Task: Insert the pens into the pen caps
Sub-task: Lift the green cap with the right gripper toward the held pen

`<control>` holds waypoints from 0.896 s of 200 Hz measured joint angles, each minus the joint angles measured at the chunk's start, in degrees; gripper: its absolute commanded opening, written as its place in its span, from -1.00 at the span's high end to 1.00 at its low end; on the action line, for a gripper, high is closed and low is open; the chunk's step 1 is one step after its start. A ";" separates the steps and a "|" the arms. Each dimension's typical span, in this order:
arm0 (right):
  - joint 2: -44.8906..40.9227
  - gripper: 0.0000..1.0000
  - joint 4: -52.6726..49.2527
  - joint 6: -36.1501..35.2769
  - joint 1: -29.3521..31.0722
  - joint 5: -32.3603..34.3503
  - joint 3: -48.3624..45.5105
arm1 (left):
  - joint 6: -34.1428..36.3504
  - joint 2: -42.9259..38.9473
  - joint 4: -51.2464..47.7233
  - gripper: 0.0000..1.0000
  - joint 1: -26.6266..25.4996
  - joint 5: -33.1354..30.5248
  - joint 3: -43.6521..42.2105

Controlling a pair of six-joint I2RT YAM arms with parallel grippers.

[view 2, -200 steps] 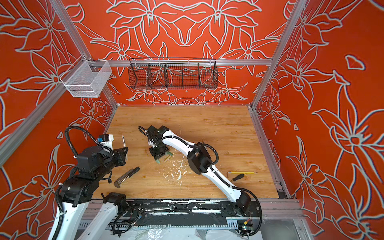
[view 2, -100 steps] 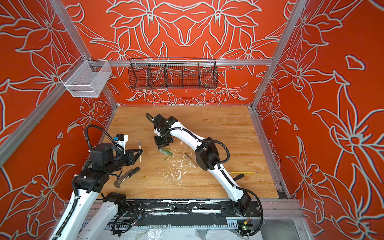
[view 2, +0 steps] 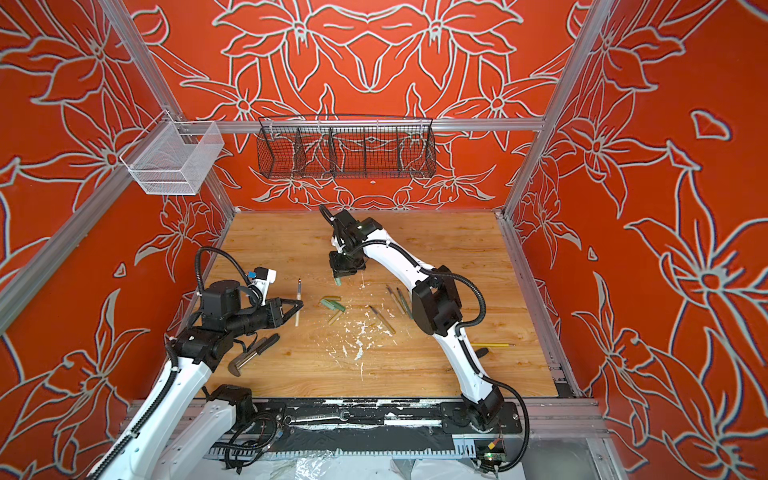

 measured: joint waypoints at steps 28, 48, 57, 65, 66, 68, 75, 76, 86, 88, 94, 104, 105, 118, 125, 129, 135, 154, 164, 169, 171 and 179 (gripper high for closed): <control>-0.74 0.80 0.07 0.57 -1.33 0.07 -1.14 | -0.11 3.98 3.19 1.00 0.00 1.68 -0.22; -0.79 0.80 0.04 0.92 -2.08 0.04 -1.14 | -0.63 6.78 5.35 1.00 0.00 2.40 -0.22; -0.79 0.80 0.00 1.09 -2.32 0.07 -1.14 | -0.87 7.72 6.29 1.00 -0.15 2.75 -0.22; -0.79 0.80 -0.02 1.27 -2.56 0.07 -1.14 | -0.98 8.41 6.93 1.00 -0.31 2.91 -0.22; -0.79 0.80 -0.02 1.29 -2.58 0.07 -1.14 | -0.98 8.52 7.04 1.00 -0.35 2.93 -0.22; -0.79 0.80 -0.02 1.36 -2.60 0.07 -1.14 | -1.01 8.63 7.15 1.00 -0.39 2.97 -0.22; -0.79 0.80 -0.02 1.55 -2.75 0.07 -1.14 | -1.05 9.07 7.63 1.00 -0.66 3.17 -0.22; -0.79 0.80 -0.02 1.55 -2.78 0.07 -1.14 | -1.05 9.11 7.67 1.00 -0.70 3.19 -0.22; -0.79 0.80 0.00 1.84 -3.02 0.09 -1.22 | -1.07 9.51 8.17 1.00 -1.25 3.43 -0.22; -0.79 0.80 0.00 1.92 -3.06 0.09 -1.25 | -1.07 9.55 8.24 1.00 -1.36 3.48 -0.22; -0.79 0.80 0.00 2.10 -3.15 0.11 -1.40 | -1.07 9.70 8.48 1.00 -1.77 3.52 -0.24; -0.81 0.80 0.02 2.27 -3.23 0.20 -1.70 | -1.07 9.79 8.85 1.00 -2.43 3.56 -0.24; -0.81 0.80 0.02 2.29 -3.26 0.22 -1.77 | -1.07 9.81 8.90 1.00 -2.49 3.56 -0.24; -1.07 0.79 0.22 2.56 -3.26 0.50 -2.73 | -1.07 9.81 9.40 1.00 -3.50 3.54 -0.42; -1.38 0.79 0.31 2.75 -3.26 0.55 -3.54 | -1.07 9.84 9.57 1.00 -4.04 3.50 -0.61; -1.57 0.79 0.33 2.91 -3.26 0.57 -3.91 | -1.05 9.88 9.62 1.00 -4.44 3.45 -0.76; -1.79 0.79 0.39 3.10 -3.26 0.57 -4.44 | -1.03 9.97 9.60 1.00 -4.81 3.41 -0.92; -2.64 0.79 0.83 3.93 -3.23 0.57 -5.88 | -0.96 10.71 9.62 1.00 -6.16 3.34 -1.18; -3.08 0.79 1.03 4.20 -3.23 0.57 -6.38 | -0.76 11.28 9.62 1.00 -6.84 3.28 -1.18; -3.28 0.79 1.07 4.35 -3.23 0.57 -6.51 | -0.63 11.56 9.62 1.00 -7.19 3.26 -1.18; -3.32 0.79 1.09 4.39 -3.23 0.57 -6.56 | -0.61 11.74 9.60 1.00 -7.39 3.21 -1.18; -3.61 0.79 1.27 4.70 -3.23 0.55 -6.73 | -0.42 12.24 9.55 1.00 -8.02 3.21 -1.18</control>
